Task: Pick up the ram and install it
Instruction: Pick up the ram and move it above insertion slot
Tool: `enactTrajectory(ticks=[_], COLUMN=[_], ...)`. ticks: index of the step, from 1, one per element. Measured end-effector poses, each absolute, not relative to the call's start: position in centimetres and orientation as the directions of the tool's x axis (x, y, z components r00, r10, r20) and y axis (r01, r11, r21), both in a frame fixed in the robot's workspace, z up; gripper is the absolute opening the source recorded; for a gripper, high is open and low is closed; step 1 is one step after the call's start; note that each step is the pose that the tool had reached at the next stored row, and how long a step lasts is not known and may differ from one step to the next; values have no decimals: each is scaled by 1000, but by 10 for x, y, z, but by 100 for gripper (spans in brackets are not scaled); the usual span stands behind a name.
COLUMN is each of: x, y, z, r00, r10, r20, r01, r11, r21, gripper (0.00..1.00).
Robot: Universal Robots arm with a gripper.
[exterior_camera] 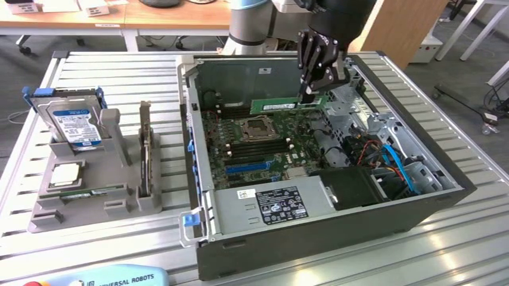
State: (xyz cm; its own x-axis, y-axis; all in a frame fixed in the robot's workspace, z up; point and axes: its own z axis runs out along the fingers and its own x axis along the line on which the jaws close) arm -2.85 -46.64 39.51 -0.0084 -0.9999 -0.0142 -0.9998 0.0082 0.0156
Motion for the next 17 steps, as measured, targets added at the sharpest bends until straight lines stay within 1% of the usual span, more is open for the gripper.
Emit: enactTrajectory(ticks=[17], x=[-28], y=[-432], z=[394], r00=[-11], r10=[-1000], r20=[-14], r01=[-1000], r11=[10], r21=[13], gripper=[12])
